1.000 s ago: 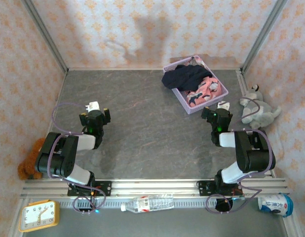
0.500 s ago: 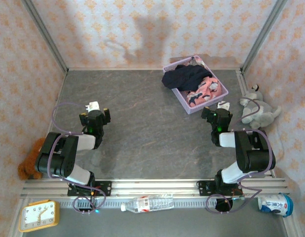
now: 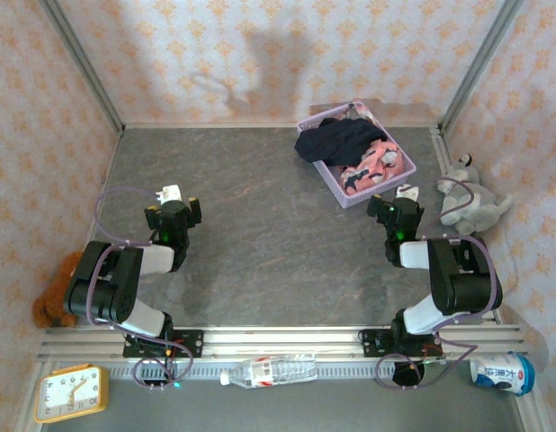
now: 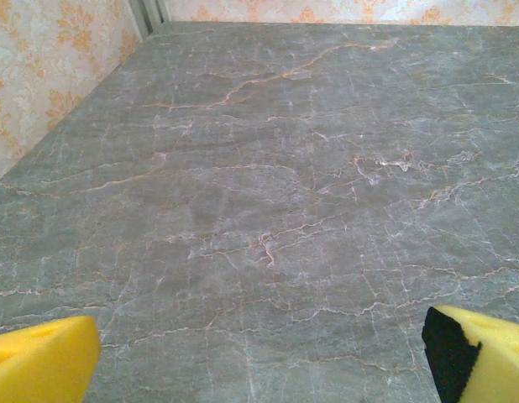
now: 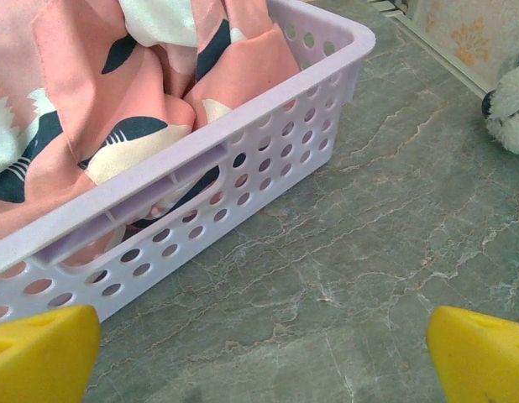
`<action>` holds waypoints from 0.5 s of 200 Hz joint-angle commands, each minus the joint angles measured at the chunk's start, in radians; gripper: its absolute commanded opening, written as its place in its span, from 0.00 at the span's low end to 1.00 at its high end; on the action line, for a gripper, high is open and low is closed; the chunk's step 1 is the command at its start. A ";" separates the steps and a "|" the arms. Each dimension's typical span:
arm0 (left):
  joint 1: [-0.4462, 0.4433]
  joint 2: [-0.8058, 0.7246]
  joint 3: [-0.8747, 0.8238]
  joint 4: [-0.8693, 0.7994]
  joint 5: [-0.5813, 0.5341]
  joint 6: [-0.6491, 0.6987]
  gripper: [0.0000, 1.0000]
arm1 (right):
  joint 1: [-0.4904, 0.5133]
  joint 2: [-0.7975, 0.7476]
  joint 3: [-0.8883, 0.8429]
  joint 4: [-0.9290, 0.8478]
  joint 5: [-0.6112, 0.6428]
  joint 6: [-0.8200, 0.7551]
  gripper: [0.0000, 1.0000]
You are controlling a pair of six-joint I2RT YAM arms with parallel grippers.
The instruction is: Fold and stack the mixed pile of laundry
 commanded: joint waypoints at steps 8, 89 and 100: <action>-0.002 -0.053 0.058 -0.075 -0.041 0.012 1.00 | 0.000 -0.106 0.053 -0.145 0.021 -0.005 0.99; -0.098 -0.156 0.545 -0.880 -0.113 -0.185 1.00 | 0.000 -0.394 0.322 -0.915 0.111 0.281 0.99; -0.132 -0.122 0.619 -0.973 -0.130 -0.224 1.00 | 0.000 -0.385 0.398 -1.009 0.075 0.323 0.99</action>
